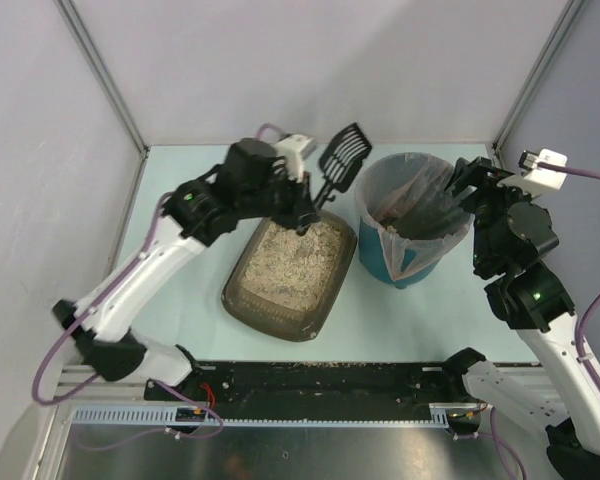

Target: Clean the litter box

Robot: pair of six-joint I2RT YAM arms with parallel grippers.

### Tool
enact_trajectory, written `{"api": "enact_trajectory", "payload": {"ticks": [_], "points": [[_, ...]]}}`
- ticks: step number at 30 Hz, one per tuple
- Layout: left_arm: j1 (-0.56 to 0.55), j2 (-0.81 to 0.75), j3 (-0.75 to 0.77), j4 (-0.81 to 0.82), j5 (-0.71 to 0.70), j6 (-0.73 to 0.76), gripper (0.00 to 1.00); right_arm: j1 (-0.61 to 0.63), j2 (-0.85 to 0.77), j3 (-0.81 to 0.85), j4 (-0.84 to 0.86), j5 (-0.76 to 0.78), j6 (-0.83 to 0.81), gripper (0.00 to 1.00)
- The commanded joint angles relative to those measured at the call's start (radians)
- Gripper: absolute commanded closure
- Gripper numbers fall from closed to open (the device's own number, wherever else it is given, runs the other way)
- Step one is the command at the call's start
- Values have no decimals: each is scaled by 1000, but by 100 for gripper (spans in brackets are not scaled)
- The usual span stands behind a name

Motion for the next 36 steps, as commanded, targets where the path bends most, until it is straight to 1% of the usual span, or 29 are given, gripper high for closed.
{"api": "enact_trajectory", "payload": {"ticks": [1, 2, 4, 5, 6, 8, 10, 11, 12, 13, 16, 24, 28, 30, 36], "points": [[98, -174, -181, 17, 221, -174, 100, -6, 14, -5, 44, -36, 26, 21], [150, -221, -280, 19, 268, -194, 100, -6, 15, -5, 47, -42, 28, 21], [208, -264, -380, 19, 327, -251, 100, -7, 27, -5, 62, -61, 29, 21], [238, -286, -473, 19, 354, -271, 100, -6, 29, -5, 68, -67, 26, 22], [294, -323, -515, 20, 405, -306, 100, -7, 33, -5, 81, -75, 19, 22], [342, -378, -618, 25, 439, -342, 100, -9, 40, -5, 91, -90, 15, 22], [403, -410, -672, 36, 494, -391, 100, -9, 46, -5, 99, -99, 17, 22], [443, -432, -725, 39, 521, -405, 100, -9, 47, -5, 101, -101, 20, 22], [459, -438, -753, 43, 584, -423, 100, -9, 52, -5, 95, -105, 32, 22], [474, -443, -813, 45, 609, -432, 100, -9, 52, -5, 92, -104, 37, 22], [508, -432, -903, 50, 693, -443, 100, -10, 53, -5, 81, -105, 66, 22], [546, -349, -959, 53, 781, -423, 100, -9, 37, -5, 45, -87, 71, 22], [561, -292, -1005, 51, 805, -464, 100, -9, 29, -5, 29, -105, 91, 22], [571, -295, -1000, 53, 786, -487, 100, -9, 23, -5, 18, -108, 106, 22], [594, -279, -1002, 51, 815, -570, 100, -9, 23, -5, -14, -101, 117, 22]]}}
